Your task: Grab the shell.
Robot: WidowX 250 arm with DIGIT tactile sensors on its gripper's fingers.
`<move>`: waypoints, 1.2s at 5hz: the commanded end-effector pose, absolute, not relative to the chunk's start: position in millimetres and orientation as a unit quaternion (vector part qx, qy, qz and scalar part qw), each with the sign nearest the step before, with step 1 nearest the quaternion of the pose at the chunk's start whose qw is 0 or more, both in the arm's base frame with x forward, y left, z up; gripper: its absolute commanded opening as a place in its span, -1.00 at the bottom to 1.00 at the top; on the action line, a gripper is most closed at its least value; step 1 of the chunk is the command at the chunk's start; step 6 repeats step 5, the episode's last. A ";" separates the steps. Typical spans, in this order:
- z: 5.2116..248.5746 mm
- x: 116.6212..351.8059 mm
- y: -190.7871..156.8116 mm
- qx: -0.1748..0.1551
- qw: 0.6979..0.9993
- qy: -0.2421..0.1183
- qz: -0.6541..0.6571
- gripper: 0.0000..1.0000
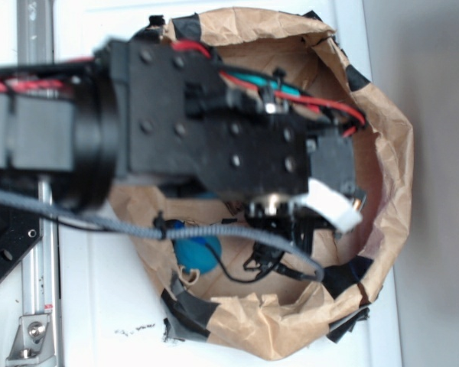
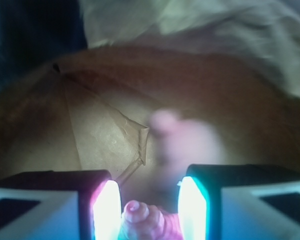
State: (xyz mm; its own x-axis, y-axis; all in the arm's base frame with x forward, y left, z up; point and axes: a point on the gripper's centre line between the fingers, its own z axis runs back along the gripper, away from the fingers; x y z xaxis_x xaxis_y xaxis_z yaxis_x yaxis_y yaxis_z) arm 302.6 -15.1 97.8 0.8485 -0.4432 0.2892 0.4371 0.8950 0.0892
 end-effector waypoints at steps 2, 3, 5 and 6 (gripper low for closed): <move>182.1 295.3 3.8 0.019 0.981 -0.187 0.047 -1.00; 185.4 288.8 -2.1 0.038 0.973 -0.188 0.129 -1.00; 176.9 277.2 0.3 0.027 0.970 -0.190 0.152 -1.00; 176.9 277.2 0.3 0.027 0.970 -0.190 0.152 -1.00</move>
